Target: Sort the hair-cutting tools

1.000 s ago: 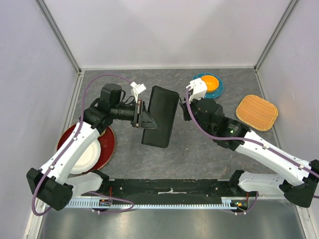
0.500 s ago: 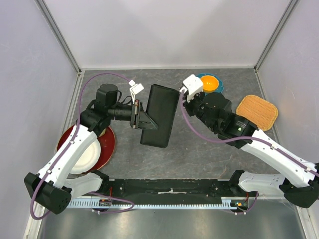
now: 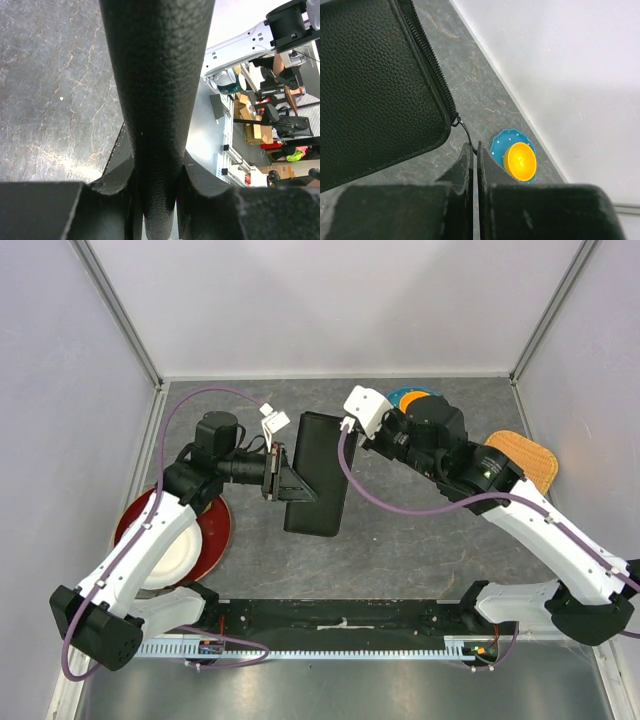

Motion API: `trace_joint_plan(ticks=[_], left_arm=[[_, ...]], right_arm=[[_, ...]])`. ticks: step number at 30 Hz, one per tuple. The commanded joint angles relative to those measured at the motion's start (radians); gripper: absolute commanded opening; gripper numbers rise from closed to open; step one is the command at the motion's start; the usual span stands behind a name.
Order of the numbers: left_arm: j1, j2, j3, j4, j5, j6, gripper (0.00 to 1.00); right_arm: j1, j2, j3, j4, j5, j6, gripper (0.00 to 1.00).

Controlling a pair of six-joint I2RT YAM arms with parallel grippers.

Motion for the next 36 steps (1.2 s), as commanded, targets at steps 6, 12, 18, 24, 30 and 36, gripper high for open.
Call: trace_joint_plan(ticks=[6, 12, 18, 24, 30, 36], left_arm=[[-0.063, 0.008, -0.042, -0.116, 0.068, 0.021, 0.02], [-0.109, 0.057, -0.034, -0.112, 0.036, 0.023, 0.02], [-0.150, 0.100, -0.024, -0.109, 0.027, 0.031, 0.02], [-0.181, 0.137, -0.011, -0.109, 0.021, 0.046, 0.02], [-0.210, 0.188, 0.010, -0.109, 0.013, 0.058, 0.02], [-0.224, 0.232, 0.042, -0.136, 0.004, 0.092, 0.02]], right_arm=[[-0.048, 0.086, 0.223, 0.023, -0.022, -0.135, 0.00], [-0.048, 0.134, 0.277, 0.003, -0.039, -0.161, 0.00], [-0.047, 0.177, 0.314, -0.039, -0.070, -0.184, 0.00], [-0.047, 0.200, 0.323, -0.069, -0.137, -0.213, 0.00], [-0.041, 0.232, 0.340, -0.092, -0.207, -0.215, 0.00], [-0.022, 0.243, 0.338, -0.062, -0.283, -0.196, 0.00]])
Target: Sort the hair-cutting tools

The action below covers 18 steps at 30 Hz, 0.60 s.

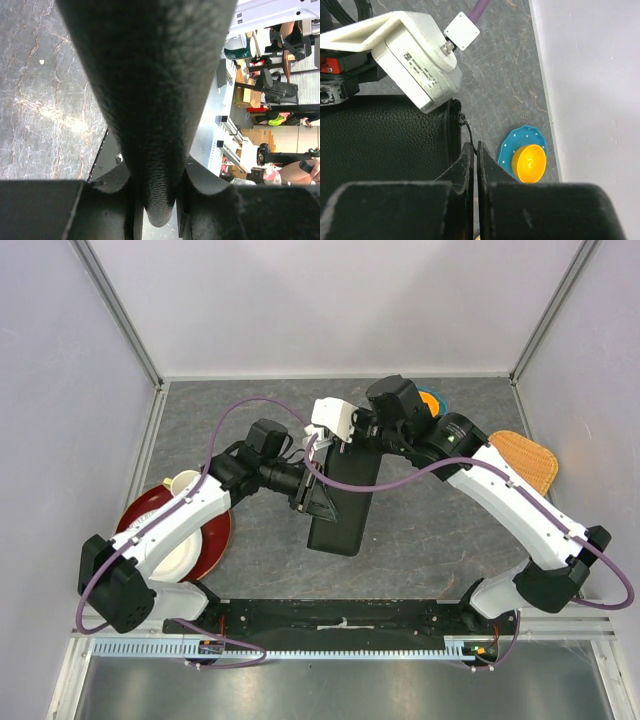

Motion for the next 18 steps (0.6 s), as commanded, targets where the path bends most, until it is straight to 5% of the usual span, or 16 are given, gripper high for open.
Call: trace_joint_plan(ticks=[1, 6, 8, 9, 18], left_arm=[[-0.046, 0.035, 0.044, -0.109, 0.066, 0.061, 0.02], [-0.048, 0.033, 0.064, -0.123, 0.029, 0.075, 0.02], [-0.047, 0.019, 0.073, -0.122, -0.017, 0.073, 0.02], [-0.043, 0.013, 0.084, -0.123, -0.035, 0.073, 0.02], [0.087, -0.013, 0.112, -0.155, -0.167, 0.035, 0.02]], right_arm=[[0.011, -0.007, 0.082, 0.269, -0.095, 0.002, 0.00], [0.013, -0.002, 0.062, 0.295, -0.034, 0.045, 0.00], [0.011, -0.017, 0.021, 0.322, 0.085, 0.085, 0.16], [0.011, -0.026, 0.001, 0.336, 0.133, 0.103, 0.38], [-0.002, -0.141, -0.259, 0.420, 0.822, 0.455, 0.84]])
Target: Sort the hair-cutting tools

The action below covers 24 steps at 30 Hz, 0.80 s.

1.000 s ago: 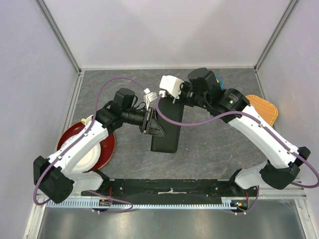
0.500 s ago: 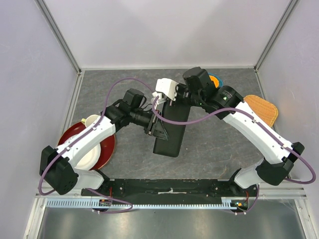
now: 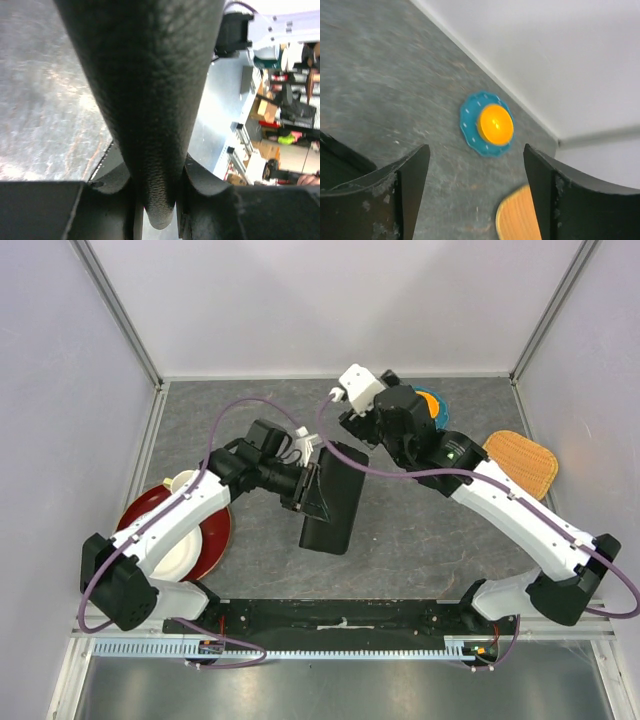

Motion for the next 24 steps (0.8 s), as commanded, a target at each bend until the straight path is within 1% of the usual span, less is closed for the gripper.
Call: trace_joint_plan(ticks=[1, 2, 3, 4, 5, 6, 7, 9, 10, 13, 16, 17, 19, 22, 24], left_arm=[[0.100, -0.032, 0.062, 0.023, -0.044, -0.017, 0.02], [0.135, -0.022, 0.062, 0.023, -0.081, -0.028, 0.02], [0.154, -0.011, 0.063, 0.023, -0.093, -0.039, 0.02], [0.172, 0.003, 0.065, 0.024, -0.118, -0.069, 0.02], [0.207, 0.041, 0.071, 0.024, -0.119, -0.085, 0.02], [0.220, 0.066, 0.079, 0.027, -0.110, -0.094, 0.02], [0.229, 0.092, 0.089, 0.029, -0.081, -0.105, 0.03], [0.231, 0.187, 0.138, 0.029, -0.070, -0.111, 0.04], [0.232, 0.224, 0.155, 0.030, -0.070, -0.120, 0.04], [0.232, 0.360, 0.244, 0.015, -0.075, -0.114, 0.05], [0.234, 0.491, 0.341, -0.002, -0.086, -0.093, 0.14], [0.234, 0.529, 0.390, -0.032, -0.083, -0.082, 0.21], [0.235, 0.625, 0.434, -0.062, -0.095, -0.054, 0.25], [0.235, 0.701, 0.471, -0.098, -0.142, -0.027, 0.32], [0.240, 0.724, 0.482, -0.128, -0.168, -0.010, 0.42]], right_arm=[[-0.013, -0.082, -0.106, 0.089, 0.411, 0.279, 0.86], [-0.014, -0.115, -0.122, 0.075, 0.420, 0.320, 0.87], [-0.016, -0.132, -0.155, 0.061, 0.407, 0.407, 0.90], [-0.016, -0.148, -0.170, 0.032, 0.388, 0.445, 0.91], [-0.016, -0.177, -0.185, 0.018, 0.367, 0.482, 0.92], [-0.017, -0.188, -0.210, 0.004, 0.346, 0.562, 0.93], [-0.017, -0.200, -0.222, -0.019, 0.297, 0.604, 0.93], [-0.017, -0.229, -0.263, -0.031, 0.261, 0.670, 0.93], [-0.017, -0.238, -0.279, -0.033, 0.229, 0.731, 0.93], [-0.017, -0.263, -0.325, -0.030, 0.198, 0.828, 0.93], [-0.017, -0.261, -0.345, -0.036, 0.146, 0.887, 0.90], [-0.016, -0.263, -0.348, -0.037, 0.122, 0.895, 0.90], [-0.017, -0.264, -0.354, -0.040, 0.105, 0.908, 0.89], [-0.017, -0.275, -0.365, -0.039, 0.100, 0.925, 0.89], [-0.017, -0.281, -0.371, -0.042, 0.101, 0.930, 0.89]])
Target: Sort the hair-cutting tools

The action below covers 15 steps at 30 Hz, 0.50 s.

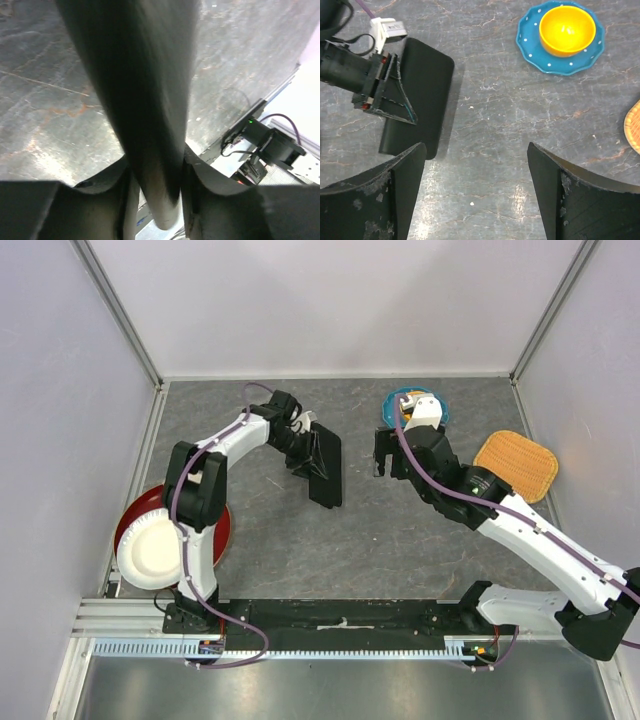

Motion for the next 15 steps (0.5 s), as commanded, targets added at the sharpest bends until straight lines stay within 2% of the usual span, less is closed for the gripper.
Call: trace_joint_plan(ticks=[1, 3, 4, 8, 9, 11, 15], left_arm=[[0.005, 0.040, 0.060, -0.070, -0.057, 0.065, 0.50], [0.014, 0.037, 0.052, -0.090, -0.108, 0.079, 0.57], [0.017, 0.034, 0.054, -0.104, -0.202, 0.085, 0.63], [0.043, -0.070, 0.034, -0.158, -0.450, 0.093, 0.73], [0.048, -0.098, 0.025, -0.164, -0.514, 0.090, 0.82], [0.054, -0.149, -0.003, -0.166, -0.574, 0.084, 0.92], [0.054, -0.294, -0.035, -0.181, -0.647, 0.061, 0.95]], right_arm=[[0.000, -0.029, -0.016, 0.003, -0.021, 0.061, 0.89], [0.000, -0.035, -0.021, 0.002, -0.018, 0.057, 0.90], [0.002, -0.032, -0.021, -0.001, -0.016, 0.054, 0.92], [0.000, -0.006, 0.028, -0.057, 0.004, 0.045, 0.97], [0.000, -0.002, 0.034, -0.073, 0.007, 0.036, 0.98], [0.002, 0.008, 0.046, -0.083, 0.027, 0.033, 0.98], [0.000, 0.014, 0.063, -0.084, 0.070, 0.037, 0.98]])
